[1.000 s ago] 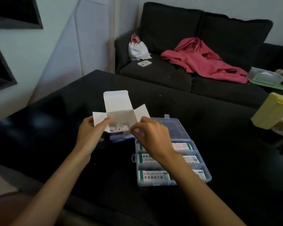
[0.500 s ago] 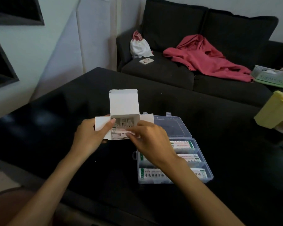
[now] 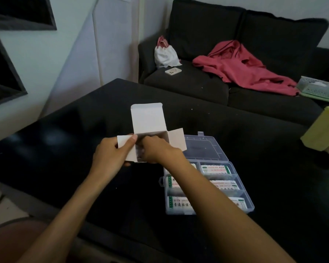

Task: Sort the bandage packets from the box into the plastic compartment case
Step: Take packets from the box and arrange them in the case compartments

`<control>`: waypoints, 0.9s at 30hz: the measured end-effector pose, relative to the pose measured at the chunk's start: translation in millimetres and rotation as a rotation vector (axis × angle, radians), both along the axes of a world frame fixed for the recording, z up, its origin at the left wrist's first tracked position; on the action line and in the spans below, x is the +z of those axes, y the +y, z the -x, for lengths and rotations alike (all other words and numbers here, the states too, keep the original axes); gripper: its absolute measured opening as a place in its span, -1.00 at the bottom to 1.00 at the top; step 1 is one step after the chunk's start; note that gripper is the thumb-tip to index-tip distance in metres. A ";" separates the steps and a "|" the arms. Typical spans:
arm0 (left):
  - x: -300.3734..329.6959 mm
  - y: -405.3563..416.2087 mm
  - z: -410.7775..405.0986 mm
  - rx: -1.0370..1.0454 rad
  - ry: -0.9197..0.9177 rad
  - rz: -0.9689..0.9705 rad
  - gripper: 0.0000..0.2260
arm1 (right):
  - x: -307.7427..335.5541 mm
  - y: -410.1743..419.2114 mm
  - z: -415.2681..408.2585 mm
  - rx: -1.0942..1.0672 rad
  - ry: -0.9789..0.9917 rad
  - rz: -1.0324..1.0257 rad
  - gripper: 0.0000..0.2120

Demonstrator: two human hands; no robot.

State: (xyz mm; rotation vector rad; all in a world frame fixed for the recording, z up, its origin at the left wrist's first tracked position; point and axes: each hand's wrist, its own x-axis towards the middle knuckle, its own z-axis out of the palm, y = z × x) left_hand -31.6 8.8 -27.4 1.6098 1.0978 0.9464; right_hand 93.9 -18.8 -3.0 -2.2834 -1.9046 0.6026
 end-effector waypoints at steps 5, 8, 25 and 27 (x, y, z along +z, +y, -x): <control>0.4 -0.2 -1.4 0.025 -0.002 0.004 -0.81 | -3.1 -1.7 1.0 -0.042 -0.057 -0.191 -0.74; 0.6 -0.5 -1.6 0.038 0.028 -0.033 -0.79 | -5.1 -2.4 0.0 -0.025 -0.110 -0.287 -0.76; 7.2 -0.8 -2.5 0.077 -0.104 0.151 -0.79 | -0.2 -28.8 -20.7 -0.054 0.200 -0.697 -0.91; 9.9 -1.1 -4.3 0.081 -0.180 0.172 -0.75 | 0.3 -24.8 -22.3 -0.140 0.296 -0.706 -0.92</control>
